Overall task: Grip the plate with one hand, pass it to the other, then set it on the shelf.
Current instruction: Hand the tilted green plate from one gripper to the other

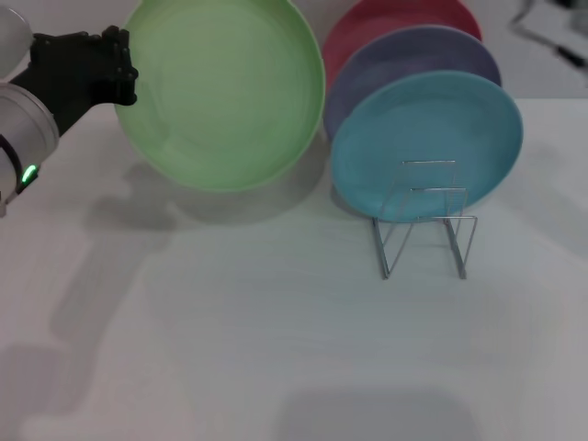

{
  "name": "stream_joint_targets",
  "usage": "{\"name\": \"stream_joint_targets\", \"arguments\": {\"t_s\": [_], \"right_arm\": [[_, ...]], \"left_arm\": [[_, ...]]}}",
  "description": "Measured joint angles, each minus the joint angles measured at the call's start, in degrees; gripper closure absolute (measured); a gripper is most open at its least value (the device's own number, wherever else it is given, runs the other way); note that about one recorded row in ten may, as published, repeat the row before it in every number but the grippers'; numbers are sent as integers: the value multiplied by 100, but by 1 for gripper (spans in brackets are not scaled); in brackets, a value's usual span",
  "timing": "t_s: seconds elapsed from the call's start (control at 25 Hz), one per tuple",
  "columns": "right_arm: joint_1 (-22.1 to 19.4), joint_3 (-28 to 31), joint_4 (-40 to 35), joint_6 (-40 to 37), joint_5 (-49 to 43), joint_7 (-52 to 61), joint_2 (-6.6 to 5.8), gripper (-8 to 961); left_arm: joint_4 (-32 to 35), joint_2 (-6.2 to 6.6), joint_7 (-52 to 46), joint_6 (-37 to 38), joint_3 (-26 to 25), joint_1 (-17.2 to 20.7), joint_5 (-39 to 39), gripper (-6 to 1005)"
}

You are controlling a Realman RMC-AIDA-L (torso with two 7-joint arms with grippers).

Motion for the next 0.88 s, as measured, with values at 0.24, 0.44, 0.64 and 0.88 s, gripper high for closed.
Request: {"name": "stream_joint_targets", "arguments": {"t_s": [0.24,0.44,0.64,0.88], "right_arm": [[462,-813,1237,538,-3750,3388,22,146],[526,-1134,1465,622,-4478,3906,37,147],[553,-1151,1336,506,-4382,3886,40,148],[787,-1192,791,47,-4481,3794,40,151]], "left_arm": [[-142,-2,-4,8,48,-14,-5,953],[-247,-2,-6,10,53,-32,-46,951],[-278,7,-7,13,57,-40,-69,949],[-285,7,-9,14,46,-109,-80,947]]}}
